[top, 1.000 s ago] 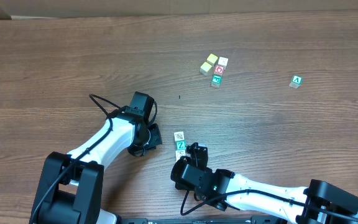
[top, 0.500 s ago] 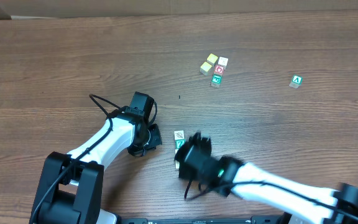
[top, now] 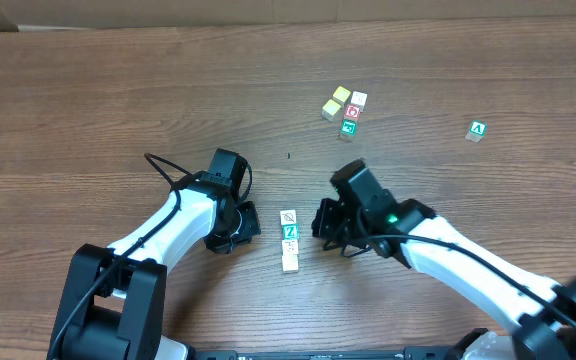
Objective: Flip 3 blocks
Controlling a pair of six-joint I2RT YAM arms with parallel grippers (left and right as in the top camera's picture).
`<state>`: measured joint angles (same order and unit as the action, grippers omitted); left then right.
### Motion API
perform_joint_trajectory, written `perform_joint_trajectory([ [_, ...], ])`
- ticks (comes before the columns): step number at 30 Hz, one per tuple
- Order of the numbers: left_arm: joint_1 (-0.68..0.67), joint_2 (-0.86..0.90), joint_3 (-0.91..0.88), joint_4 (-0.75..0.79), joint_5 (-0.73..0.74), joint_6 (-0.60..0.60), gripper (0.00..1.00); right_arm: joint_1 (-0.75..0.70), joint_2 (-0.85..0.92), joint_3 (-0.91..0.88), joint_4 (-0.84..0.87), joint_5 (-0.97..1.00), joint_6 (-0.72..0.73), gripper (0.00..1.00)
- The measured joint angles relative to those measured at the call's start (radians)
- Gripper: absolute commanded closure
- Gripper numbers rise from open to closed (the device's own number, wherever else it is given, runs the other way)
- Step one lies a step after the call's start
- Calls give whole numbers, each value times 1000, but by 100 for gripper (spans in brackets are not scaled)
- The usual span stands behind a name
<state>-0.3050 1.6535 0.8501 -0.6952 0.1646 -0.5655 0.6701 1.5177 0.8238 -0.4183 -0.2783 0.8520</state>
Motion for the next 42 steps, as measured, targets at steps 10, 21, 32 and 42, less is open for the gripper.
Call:
perform_joint_trajectory([
  [10,0,0,0,9,0,19,96,-8,60,-33,82,15,32,96],
  [21,0,0,0,12,8,19,96,-7,154,-60,193,-1,35,96],
  [32,0,0,0,13,8,19,96,-7,202,-62,250,-44,35,96],
  [42,0,0,0,13,8,19,96,-7,202,-62,276,-78,37,96],
])
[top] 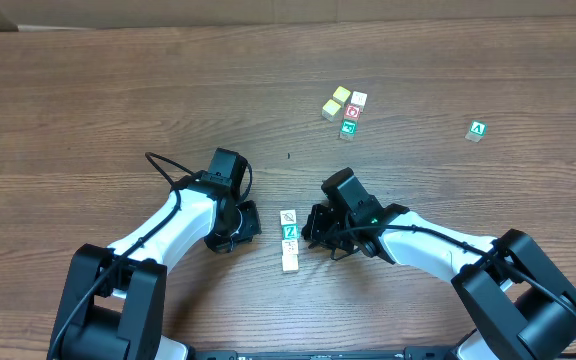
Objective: Flip 3 blocks
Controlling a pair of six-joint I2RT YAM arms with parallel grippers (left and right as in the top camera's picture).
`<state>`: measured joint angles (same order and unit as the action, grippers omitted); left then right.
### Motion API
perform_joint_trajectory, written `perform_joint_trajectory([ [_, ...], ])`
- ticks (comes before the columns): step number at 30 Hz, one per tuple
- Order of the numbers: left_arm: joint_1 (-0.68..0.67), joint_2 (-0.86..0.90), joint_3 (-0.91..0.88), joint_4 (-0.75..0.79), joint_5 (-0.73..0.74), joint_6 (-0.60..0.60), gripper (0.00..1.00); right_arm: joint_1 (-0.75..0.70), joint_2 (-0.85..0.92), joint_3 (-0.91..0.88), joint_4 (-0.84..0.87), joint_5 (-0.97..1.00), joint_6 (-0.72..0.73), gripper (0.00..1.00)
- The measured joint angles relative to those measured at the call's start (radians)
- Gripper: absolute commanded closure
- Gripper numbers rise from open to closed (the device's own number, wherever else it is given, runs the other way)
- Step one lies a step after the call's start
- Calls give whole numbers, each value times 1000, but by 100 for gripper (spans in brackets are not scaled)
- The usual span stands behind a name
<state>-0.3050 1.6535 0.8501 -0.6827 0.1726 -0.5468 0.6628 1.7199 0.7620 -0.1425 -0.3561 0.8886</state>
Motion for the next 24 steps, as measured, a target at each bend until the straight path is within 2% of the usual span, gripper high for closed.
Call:
perform_joint_trajectory([
  [24,0,0,0,3,0,0,96,0,0,0,18,-38,0,96],
])
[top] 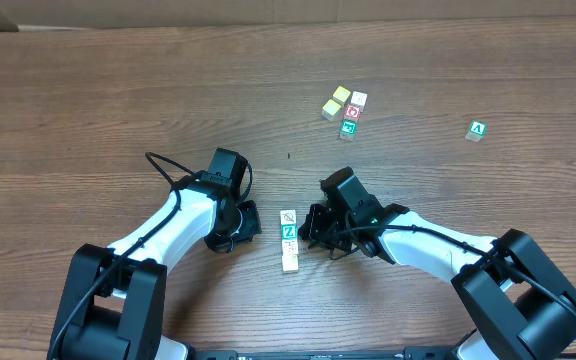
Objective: Flip 3 blocks
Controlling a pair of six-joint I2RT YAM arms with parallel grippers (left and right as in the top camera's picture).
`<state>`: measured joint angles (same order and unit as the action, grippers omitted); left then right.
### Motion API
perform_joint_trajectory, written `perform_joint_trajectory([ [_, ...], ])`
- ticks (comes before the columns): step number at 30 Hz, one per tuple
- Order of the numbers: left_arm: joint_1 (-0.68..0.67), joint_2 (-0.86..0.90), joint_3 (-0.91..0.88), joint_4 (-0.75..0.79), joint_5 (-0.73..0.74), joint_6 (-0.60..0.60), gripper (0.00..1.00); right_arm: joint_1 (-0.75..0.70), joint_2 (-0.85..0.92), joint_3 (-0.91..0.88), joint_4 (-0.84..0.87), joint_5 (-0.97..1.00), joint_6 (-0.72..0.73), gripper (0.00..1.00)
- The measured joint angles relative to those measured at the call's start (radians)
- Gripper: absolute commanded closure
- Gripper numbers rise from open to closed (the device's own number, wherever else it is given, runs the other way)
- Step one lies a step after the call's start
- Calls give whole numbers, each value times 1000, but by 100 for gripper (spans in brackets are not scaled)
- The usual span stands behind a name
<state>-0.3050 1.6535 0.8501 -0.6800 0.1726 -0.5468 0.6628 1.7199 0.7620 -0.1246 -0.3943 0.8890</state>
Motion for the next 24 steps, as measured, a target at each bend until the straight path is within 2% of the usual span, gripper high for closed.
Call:
perform_joint_trajectory([
  [11,0,0,0,-1,0,1,96,-1,0,0,-63,88,-11,96],
  [13,6,0,0,-10,8,2,96,-12,-3,7,-101,85,-33,93],
  [15,18,-1,1,-24,23,6,96,-39,-16,26,-181,85,-64,85],
  [18,40,-27,24,-63,29,26,94,-110,-46,71,-298,90,-127,60],
  [19,48,-47,42,-78,27,31,85,-135,-56,87,-324,92,-151,51],
  [21,68,-96,93,-106,18,47,47,-188,-74,125,-368,96,-182,38],
  [23,88,-151,149,-119,13,53,23,-234,-89,151,-383,97,-223,25],
  [24,97,-174,170,-122,11,53,2,-254,-93,158,-386,98,-243,19],
])
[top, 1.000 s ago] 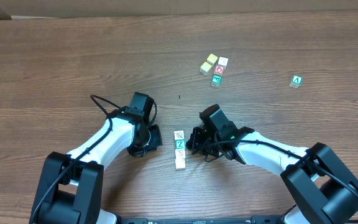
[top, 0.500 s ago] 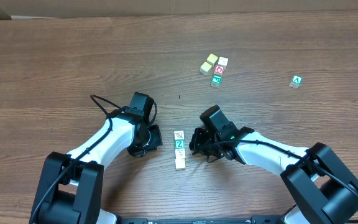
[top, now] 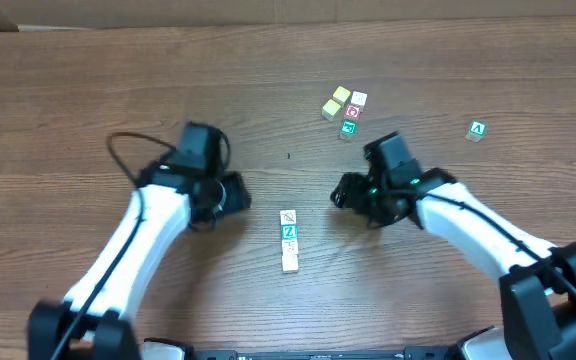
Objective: Flip 3 blocks
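A short row of small blocks point(top: 289, 240) lies in the middle of the table, running toward the front edge: a white one with a red mark, a green one point(top: 289, 232), then pale ones. My left gripper point(top: 236, 194) hangs to the row's left, well apart from it. My right gripper point(top: 341, 192) is to the row's upper right, also apart. Neither gripper has a block at its tips. The overhead view shows the fingers only as dark shapes, so the width of the jaws is unclear.
A cluster of several blocks point(top: 345, 110), yellow, white, red and green, lies at the back right of centre. A single green block point(top: 477, 129) sits far right. A black cable loops off the left arm point(top: 118, 150). The wooden table point(top: 88, 80) fills the view.
Both grippers have drawn away from the row. The left one is now farther back and left, the right one farther back and right. The row of blocks looks unchanged.
At first both grippers flanked the row, the left close beside it and the right a little off. The right gripper then stood nearer the row's right side, twice over. Now both arms are pulled back, and the row lies where it did.
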Controlling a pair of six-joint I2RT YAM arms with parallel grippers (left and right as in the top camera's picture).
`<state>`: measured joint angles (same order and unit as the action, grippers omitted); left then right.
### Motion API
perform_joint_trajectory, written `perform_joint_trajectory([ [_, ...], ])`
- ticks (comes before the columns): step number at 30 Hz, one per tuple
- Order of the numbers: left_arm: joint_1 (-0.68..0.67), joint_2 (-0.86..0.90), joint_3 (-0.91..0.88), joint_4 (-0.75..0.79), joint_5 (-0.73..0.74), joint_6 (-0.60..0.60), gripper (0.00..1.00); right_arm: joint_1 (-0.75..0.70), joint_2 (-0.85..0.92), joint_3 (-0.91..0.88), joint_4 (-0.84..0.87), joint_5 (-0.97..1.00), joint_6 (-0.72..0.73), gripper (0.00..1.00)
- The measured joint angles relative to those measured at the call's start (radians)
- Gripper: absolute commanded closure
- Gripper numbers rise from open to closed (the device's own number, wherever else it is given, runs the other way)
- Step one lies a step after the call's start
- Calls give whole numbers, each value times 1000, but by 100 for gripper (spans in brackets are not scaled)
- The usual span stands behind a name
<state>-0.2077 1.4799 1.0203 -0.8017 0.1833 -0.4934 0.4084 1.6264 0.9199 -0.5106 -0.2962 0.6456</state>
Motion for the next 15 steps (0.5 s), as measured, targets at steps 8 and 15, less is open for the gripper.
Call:
perform_joint_trajectory([
  [8,27,-86,47,-30,-71,12,0,-74,-4,3,-33,99,-201,0],
  [15,27,-86,47,-41,-103,26,0,-75,-4,3,-51,225,-276,0],
])
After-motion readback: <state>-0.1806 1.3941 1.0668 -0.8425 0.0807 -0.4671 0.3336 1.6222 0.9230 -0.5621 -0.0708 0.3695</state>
